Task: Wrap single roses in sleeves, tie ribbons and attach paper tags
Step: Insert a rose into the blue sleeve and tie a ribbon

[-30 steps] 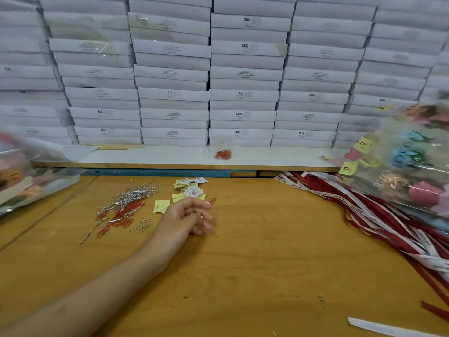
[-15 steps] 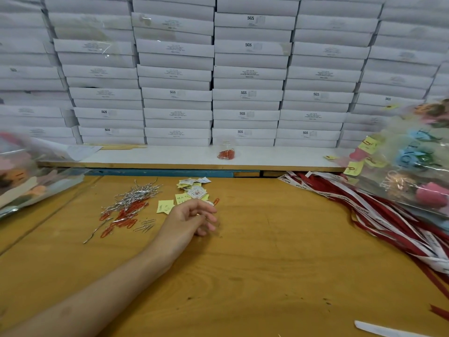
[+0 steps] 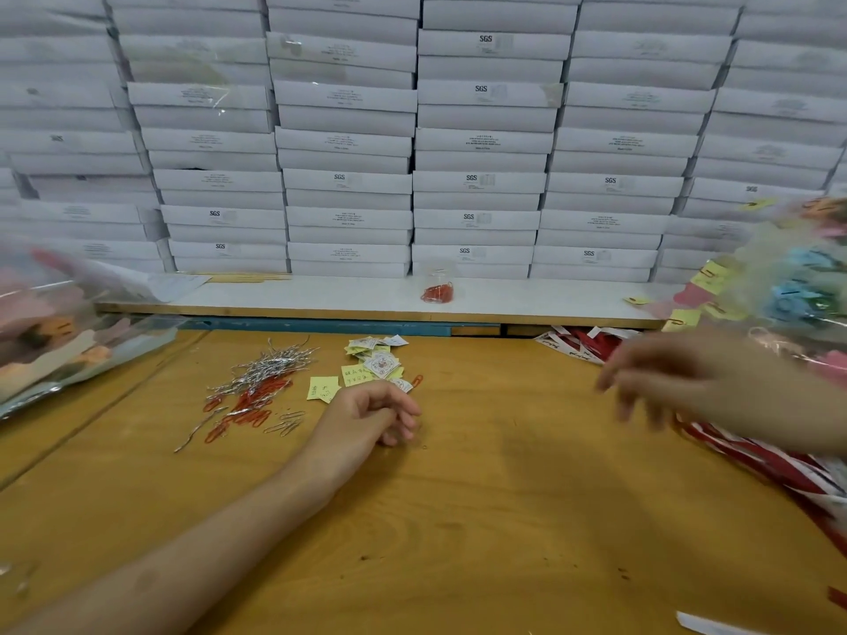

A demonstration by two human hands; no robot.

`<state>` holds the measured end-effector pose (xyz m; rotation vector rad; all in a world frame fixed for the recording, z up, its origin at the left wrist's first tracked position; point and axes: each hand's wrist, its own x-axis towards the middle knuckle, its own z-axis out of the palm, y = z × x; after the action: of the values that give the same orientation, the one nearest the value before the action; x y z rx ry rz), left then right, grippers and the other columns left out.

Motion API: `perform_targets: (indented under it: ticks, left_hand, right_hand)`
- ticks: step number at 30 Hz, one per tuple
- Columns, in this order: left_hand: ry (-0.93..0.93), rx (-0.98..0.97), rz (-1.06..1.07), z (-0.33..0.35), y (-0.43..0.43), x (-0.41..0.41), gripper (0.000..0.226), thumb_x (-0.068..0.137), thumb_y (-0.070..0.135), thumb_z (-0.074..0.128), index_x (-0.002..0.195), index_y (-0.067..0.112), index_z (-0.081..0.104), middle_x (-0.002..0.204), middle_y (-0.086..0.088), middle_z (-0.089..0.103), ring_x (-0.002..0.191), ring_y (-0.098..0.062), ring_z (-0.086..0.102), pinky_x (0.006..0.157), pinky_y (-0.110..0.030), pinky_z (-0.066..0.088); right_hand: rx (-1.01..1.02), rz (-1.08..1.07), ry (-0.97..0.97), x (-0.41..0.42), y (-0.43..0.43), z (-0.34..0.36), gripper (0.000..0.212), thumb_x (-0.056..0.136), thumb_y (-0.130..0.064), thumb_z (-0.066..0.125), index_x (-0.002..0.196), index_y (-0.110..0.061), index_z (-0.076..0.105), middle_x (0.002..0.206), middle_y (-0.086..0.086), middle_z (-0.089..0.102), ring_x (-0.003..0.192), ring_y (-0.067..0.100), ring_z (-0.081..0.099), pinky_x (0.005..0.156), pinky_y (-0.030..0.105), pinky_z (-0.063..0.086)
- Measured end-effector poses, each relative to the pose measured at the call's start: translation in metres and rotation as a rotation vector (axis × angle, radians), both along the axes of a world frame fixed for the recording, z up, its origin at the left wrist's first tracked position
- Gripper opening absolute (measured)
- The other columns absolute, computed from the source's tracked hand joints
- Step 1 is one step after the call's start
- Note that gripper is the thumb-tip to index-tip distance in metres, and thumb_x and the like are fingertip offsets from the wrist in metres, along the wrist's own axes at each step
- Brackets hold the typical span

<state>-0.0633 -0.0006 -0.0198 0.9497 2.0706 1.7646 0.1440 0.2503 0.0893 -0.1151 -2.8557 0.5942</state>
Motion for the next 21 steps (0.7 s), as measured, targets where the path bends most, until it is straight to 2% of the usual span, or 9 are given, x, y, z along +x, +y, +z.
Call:
perform_targets:
  ticks: [1, 3, 9, 11, 13, 18, 21]
  left_hand:
    - [0.004, -0.006, 0.001, 0.000, 0.000, 0.000, 0.033, 0.090, -0.016, 0.040, 0.086, 0.001, 0.069, 0.072, -0.005, 0.067, 0.062, -0.008, 0.062, 0.059, -0.021, 0.049]
    - [0.014, -0.009, 0.002, 0.001, 0.001, 0.001, 0.034, 0.089, -0.017, 0.040, 0.084, 0.001, 0.069, 0.072, -0.005, 0.067, 0.064, -0.010, 0.063, 0.060, -0.022, 0.048]
    - [0.045, -0.018, 0.002, -0.001, 0.001, 0.000, 0.034, 0.089, -0.017, 0.041, 0.083, 0.002, 0.069, 0.072, -0.002, 0.068, 0.067, -0.011, 0.064, 0.060, -0.020, 0.049]
    - [0.061, -0.028, 0.007, -0.001, 0.001, 0.000, 0.036, 0.089, -0.017, 0.041, 0.083, 0.003, 0.069, 0.071, 0.000, 0.068, 0.067, -0.010, 0.064, 0.060, -0.019, 0.049]
    - [0.102, -0.044, 0.034, 0.001, 0.000, 0.002, 0.038, 0.089, -0.017, 0.041, 0.081, 0.006, 0.069, 0.071, 0.001, 0.068, 0.067, -0.009, 0.064, 0.061, -0.021, 0.049]
    - [0.634, -0.235, 0.197, 0.039, -0.014, 0.013, 0.033, 0.093, 0.000, 0.050, 0.079, 0.025, 0.066, 0.081, 0.012, 0.064, 0.071, -0.009, 0.062, 0.062, -0.028, 0.048]
    - [0.706, -0.154, 0.204, 0.091, -0.032, 0.018, 0.026, 0.093, 0.017, 0.049, 0.081, 0.034, 0.066, 0.077, 0.011, 0.065, 0.056, -0.008, 0.058, 0.046, -0.023, 0.045]
  right_hand:
    - [-0.019, 0.045, -0.106, -0.014, -0.019, -0.024, 0.015, 0.093, -0.037, 0.053, 0.090, -0.032, 0.066, 0.079, -0.012, 0.072, 0.061, 0.003, 0.066, 0.055, 0.011, 0.046]
    - [-0.053, 0.078, -0.228, -0.036, -0.033, -0.055, 0.014, 0.096, -0.030, 0.053, 0.089, -0.027, 0.065, 0.078, -0.007, 0.070, 0.064, 0.003, 0.064, 0.062, 0.016, 0.049]
    - [-0.325, -0.020, -0.071, -0.059, -0.028, -0.095, 0.025, 0.097, -0.024, 0.052, 0.076, -0.017, 0.064, 0.058, -0.003, 0.060, 0.047, 0.004, 0.051, 0.053, 0.021, 0.045]
    - [-0.447, -0.008, -0.031, -0.060, -0.021, -0.099, 0.026, 0.098, -0.022, 0.050, 0.078, -0.015, 0.065, 0.060, -0.001, 0.063, 0.049, 0.007, 0.053, 0.053, 0.020, 0.044]
    - [-0.534, -0.005, -0.023, -0.061, -0.016, -0.100, 0.025, 0.098, -0.019, 0.049, 0.080, -0.014, 0.065, 0.065, 0.000, 0.066, 0.053, 0.007, 0.055, 0.047, 0.017, 0.041]
    - [-0.608, -0.003, -0.033, -0.063, -0.011, -0.102, 0.022, 0.098, -0.016, 0.049, 0.084, -0.011, 0.065, 0.068, 0.001, 0.068, 0.054, 0.004, 0.056, 0.041, 0.016, 0.038]
    - [-0.609, 0.007, -0.027, -0.064, -0.011, -0.102, 0.022, 0.098, -0.015, 0.049, 0.085, -0.011, 0.066, 0.069, 0.000, 0.068, 0.055, 0.004, 0.056, 0.042, 0.016, 0.038]
